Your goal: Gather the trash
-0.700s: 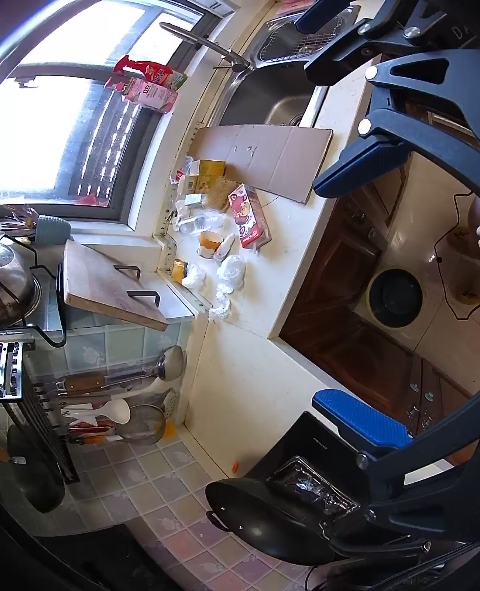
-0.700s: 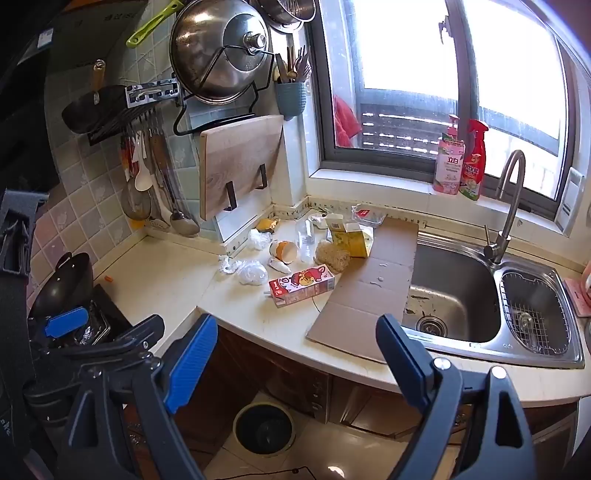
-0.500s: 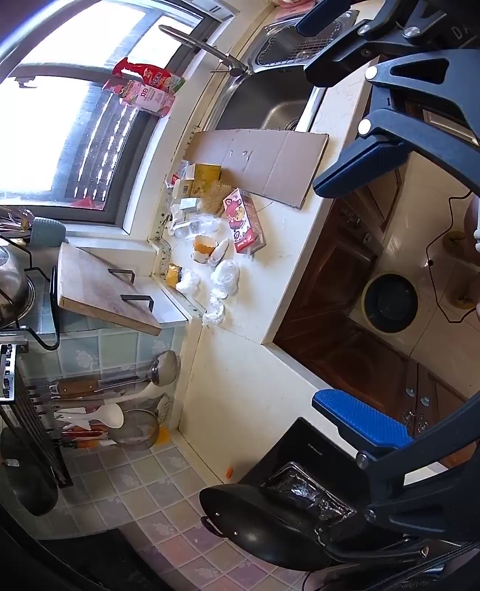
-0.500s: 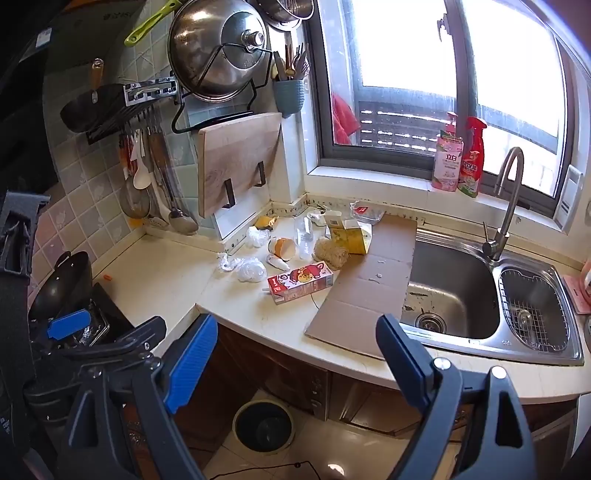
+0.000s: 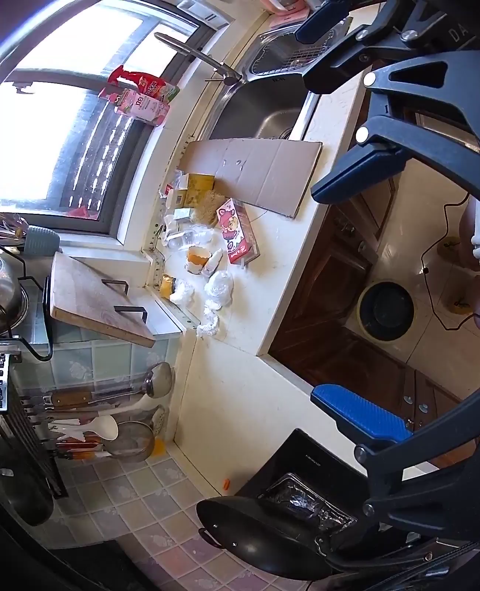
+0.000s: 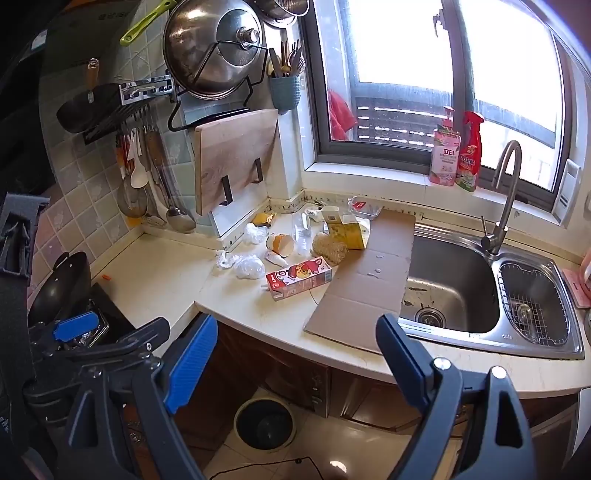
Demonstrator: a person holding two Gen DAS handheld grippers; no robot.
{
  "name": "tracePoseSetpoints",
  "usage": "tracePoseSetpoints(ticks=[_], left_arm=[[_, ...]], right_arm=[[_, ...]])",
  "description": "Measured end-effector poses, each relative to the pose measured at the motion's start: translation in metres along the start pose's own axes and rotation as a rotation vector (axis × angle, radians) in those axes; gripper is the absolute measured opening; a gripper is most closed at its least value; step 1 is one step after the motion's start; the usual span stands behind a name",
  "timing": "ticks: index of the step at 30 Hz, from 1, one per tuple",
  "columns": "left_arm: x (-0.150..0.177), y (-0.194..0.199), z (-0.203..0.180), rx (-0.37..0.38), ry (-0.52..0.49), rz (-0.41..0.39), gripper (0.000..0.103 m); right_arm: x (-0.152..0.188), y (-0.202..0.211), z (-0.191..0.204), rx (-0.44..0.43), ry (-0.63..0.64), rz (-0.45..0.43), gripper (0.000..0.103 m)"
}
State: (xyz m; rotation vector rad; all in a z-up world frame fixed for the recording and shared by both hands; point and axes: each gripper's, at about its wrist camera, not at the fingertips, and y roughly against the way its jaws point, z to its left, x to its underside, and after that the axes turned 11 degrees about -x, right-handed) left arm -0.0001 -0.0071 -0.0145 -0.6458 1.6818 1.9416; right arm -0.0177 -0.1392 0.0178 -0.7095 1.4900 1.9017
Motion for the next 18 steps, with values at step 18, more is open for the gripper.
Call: tracePoseSetpoints(ticks=[18], left_arm=[[0.0014, -0.0046, 0.0000, 0.021, -0.001, 0.018, 0.094]], right_arm=[[0.0053, -0.0029, -0.0028, -0.001, -0.010, 0.009, 0.089]])
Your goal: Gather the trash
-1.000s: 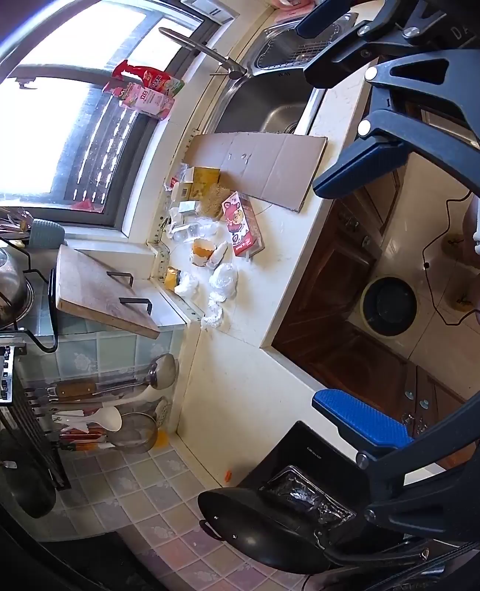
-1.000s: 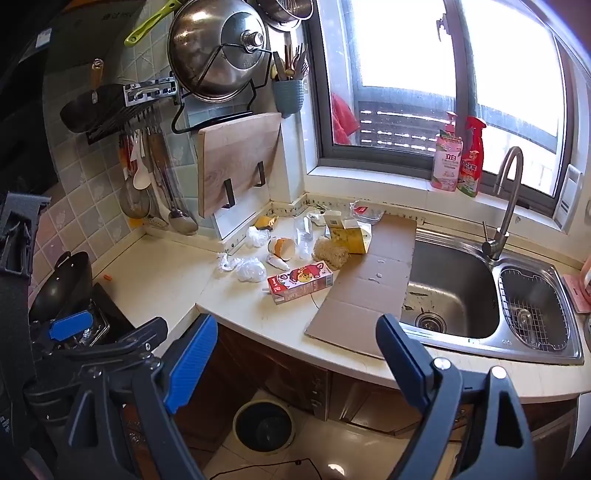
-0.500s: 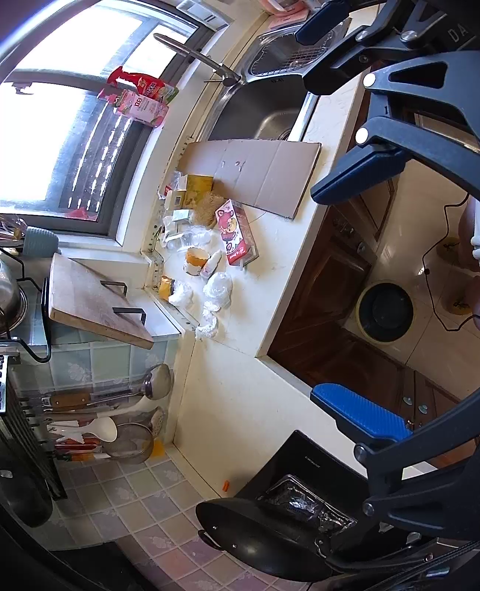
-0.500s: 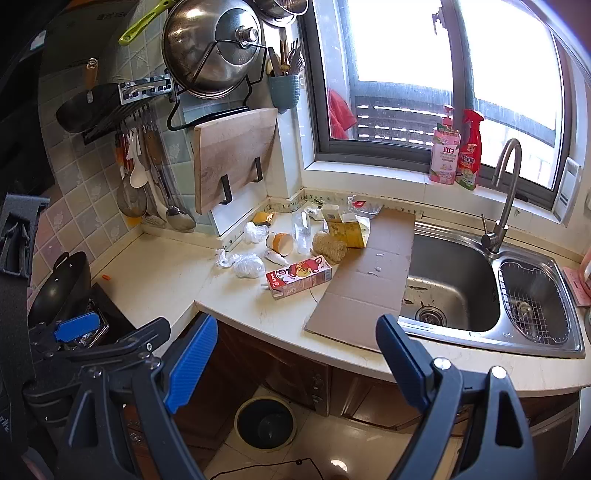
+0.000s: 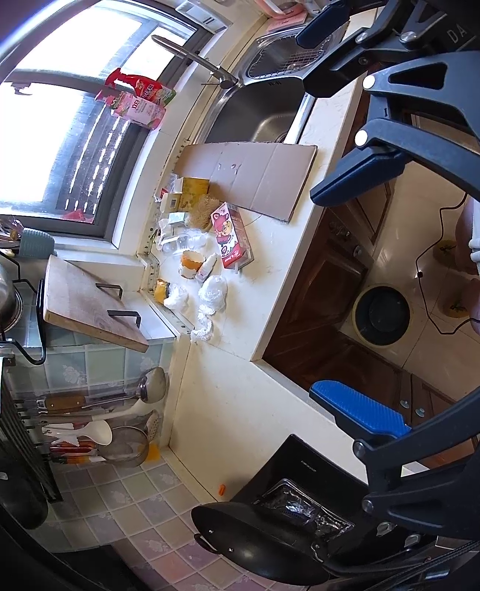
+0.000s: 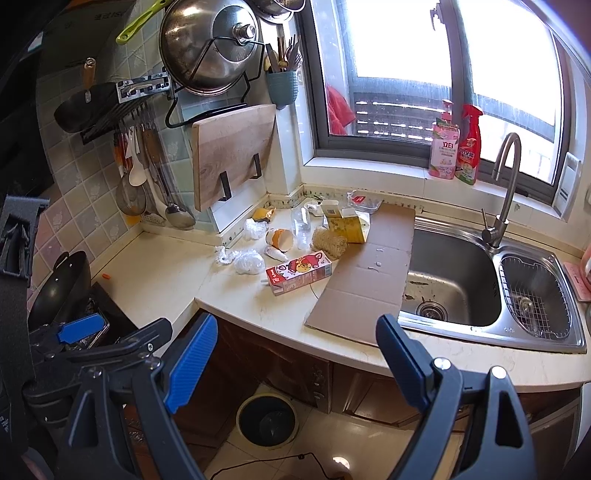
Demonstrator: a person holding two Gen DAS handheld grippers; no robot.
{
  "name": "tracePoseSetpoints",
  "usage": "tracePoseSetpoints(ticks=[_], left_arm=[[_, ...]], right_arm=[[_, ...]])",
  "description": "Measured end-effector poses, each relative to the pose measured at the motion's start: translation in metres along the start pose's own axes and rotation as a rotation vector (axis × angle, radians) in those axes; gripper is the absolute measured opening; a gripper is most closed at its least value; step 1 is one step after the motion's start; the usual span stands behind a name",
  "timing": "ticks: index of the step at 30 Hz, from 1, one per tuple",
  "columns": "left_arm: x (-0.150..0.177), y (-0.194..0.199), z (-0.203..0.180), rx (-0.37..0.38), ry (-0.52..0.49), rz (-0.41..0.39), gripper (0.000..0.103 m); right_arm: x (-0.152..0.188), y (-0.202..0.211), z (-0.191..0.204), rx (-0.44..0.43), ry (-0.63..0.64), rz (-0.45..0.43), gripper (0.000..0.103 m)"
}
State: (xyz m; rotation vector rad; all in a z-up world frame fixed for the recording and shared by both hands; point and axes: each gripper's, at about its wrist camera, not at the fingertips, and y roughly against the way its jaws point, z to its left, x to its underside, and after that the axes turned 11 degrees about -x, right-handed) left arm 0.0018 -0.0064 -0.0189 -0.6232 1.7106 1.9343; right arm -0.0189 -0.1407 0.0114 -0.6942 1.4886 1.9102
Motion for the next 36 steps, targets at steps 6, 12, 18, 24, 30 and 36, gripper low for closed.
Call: tracePoseSetpoints(ticks=[6, 12, 18, 24, 30, 36], left_arm=[[0.003, 0.000, 0.000, 0.002, -0.003, 0.008, 0.094], [0.003, 0.000, 0.000, 0.001, -0.003, 0.006, 0.094], [0.003, 0.001, 0.001, 0.000, -0.004, 0.006, 0.094], [0.006, 0.001, 0.002, 0.000, -0.005, 0.007, 0.094], [0.013, 0.002, 0.011, -0.008, -0.017, 0.014, 0.094], [0.014, -0.004, 0.019, -0.017, -0.034, 0.030, 0.094]], right_arm=[[0.004, -0.001, -0.001, -0.001, -0.007, 0.005, 0.089], [0.004, -0.001, -0.001, -0.001, -0.007, 0.005, 0.089], [0.005, -0.001, -0.001, -0.001, -0.008, 0.006, 0.089], [0.007, -0.001, 0.000, -0.001, -0.009, 0.006, 0.089], [0.014, -0.002, 0.002, -0.003, -0.017, 0.011, 0.089], [0.025, -0.007, 0.013, -0.007, -0.040, 0.028, 0.089]])
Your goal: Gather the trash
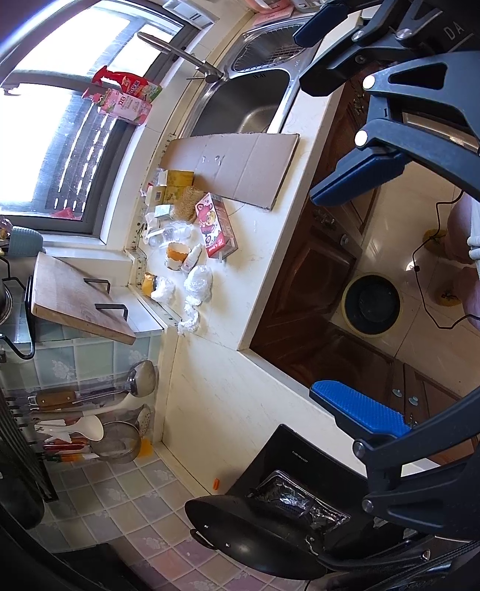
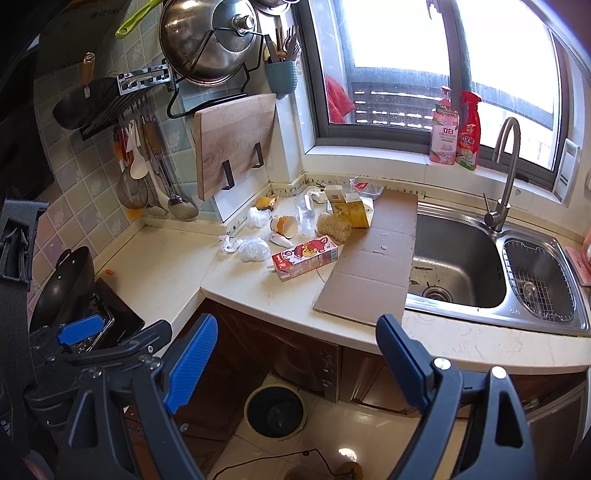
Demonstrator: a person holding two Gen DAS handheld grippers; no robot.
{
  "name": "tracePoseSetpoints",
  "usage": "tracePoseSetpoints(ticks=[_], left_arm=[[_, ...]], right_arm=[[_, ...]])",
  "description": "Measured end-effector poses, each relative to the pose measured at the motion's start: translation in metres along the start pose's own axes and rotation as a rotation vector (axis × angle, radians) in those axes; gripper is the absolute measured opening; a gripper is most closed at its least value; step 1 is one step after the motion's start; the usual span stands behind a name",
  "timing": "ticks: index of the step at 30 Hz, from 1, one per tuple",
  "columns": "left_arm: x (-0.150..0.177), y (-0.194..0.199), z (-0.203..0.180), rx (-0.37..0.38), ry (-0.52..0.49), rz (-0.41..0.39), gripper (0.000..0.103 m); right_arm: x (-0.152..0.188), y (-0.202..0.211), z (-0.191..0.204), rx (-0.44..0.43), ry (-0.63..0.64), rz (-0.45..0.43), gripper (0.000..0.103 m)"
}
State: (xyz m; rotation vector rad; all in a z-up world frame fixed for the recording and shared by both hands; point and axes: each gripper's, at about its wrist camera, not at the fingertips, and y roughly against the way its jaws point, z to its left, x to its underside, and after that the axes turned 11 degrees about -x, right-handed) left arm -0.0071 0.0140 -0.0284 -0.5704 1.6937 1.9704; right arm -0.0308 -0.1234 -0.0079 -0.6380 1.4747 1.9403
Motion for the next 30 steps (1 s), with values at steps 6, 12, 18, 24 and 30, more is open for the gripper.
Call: tracePoseSetpoints(ticks=[6, 12, 18, 24, 30], left_arm=[[-0.001, -0.010, 0.011, 0.007, -0.015, 0.011, 0.094], [-0.004, -0.021, 0.024, 0.048, 0.009, 0.007, 0.094], [-0.014, -0.031, 0.026, 0.052, 0.031, 0.004, 0.094], [-0.026, -0.034, 0.025, 0.024, 0.064, -0.017, 0.094], [-0.048, -0.042, 0.010, -0.022, 0.102, -0.051, 0.094]], right_arm=[[0.001, -0.008, 0.013, -0.001, -0.025, 0.017, 0.089], [0.001, -0.014, 0.023, 0.006, -0.027, 0.038, 0.089], [-0.008, -0.021, 0.022, 0.011, -0.030, 0.040, 0.089], [-0.025, -0.034, 0.019, -0.021, 0.018, 0.039, 0.089], [-0.050, -0.058, 0.000, -0.077, 0.042, 0.059, 0.089]])
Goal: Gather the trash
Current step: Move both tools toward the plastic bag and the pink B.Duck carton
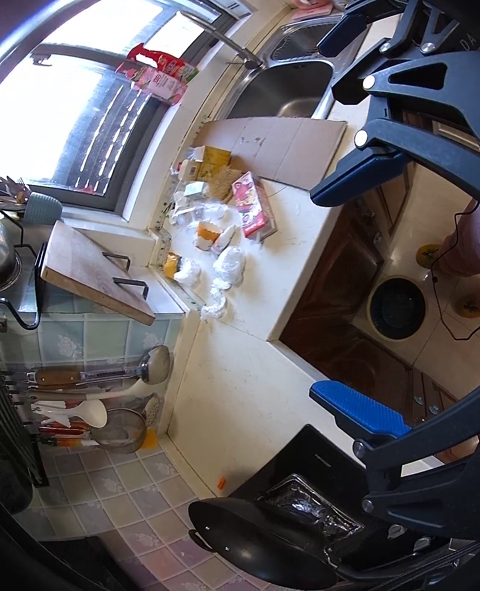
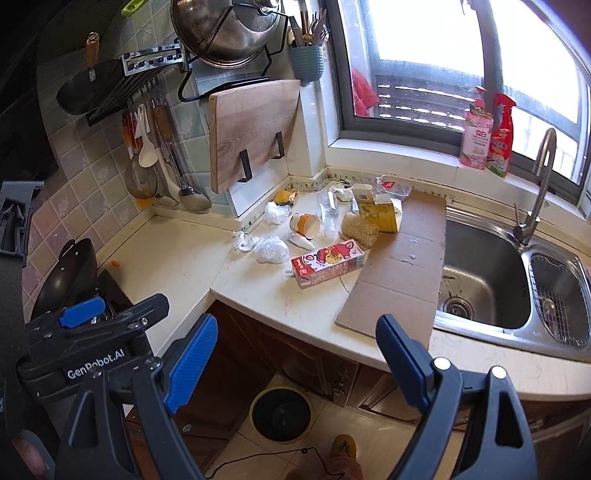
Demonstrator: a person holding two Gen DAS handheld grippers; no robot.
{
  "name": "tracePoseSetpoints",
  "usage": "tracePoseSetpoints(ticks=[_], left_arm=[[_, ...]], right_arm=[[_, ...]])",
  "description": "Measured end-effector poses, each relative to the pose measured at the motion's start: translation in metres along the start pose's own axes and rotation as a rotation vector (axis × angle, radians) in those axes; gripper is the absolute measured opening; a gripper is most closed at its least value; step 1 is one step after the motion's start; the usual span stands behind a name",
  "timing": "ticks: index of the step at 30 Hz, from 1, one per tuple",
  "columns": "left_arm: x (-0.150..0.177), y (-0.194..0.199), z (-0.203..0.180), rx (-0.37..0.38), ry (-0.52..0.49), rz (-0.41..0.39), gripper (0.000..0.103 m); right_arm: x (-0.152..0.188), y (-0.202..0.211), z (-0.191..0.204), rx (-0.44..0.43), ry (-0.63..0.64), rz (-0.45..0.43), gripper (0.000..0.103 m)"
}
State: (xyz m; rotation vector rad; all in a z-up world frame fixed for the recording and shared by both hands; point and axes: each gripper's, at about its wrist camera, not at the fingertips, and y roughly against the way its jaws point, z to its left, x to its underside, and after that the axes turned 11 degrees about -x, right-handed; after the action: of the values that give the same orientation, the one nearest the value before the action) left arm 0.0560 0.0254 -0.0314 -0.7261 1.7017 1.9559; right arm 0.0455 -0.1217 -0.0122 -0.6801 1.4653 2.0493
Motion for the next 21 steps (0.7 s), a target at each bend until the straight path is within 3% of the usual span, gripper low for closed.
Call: tracePoseSetpoints(ticks=[11, 17, 21], left_arm=[[-0.051, -0.044, -0.058, -0.060, 0.008, 0.050, 0.094], [-0.069, -0.082, -0.085, -0.103, -0.004, 0.055, 0.094], [-0.075, -0.115, -0.092, -0.117, 0.007, 0.117, 0.094]], right_arm=[[-0.059, -0.051, -0.061, -0.113, 0.024, 0.028, 0.088], [-0.080, -0.095, -0.105, -0.153, -0.026, 0.100, 0.088], [-0.088, -0.129, -0.132, -0.188, -0.110, 0.182, 0.086]])
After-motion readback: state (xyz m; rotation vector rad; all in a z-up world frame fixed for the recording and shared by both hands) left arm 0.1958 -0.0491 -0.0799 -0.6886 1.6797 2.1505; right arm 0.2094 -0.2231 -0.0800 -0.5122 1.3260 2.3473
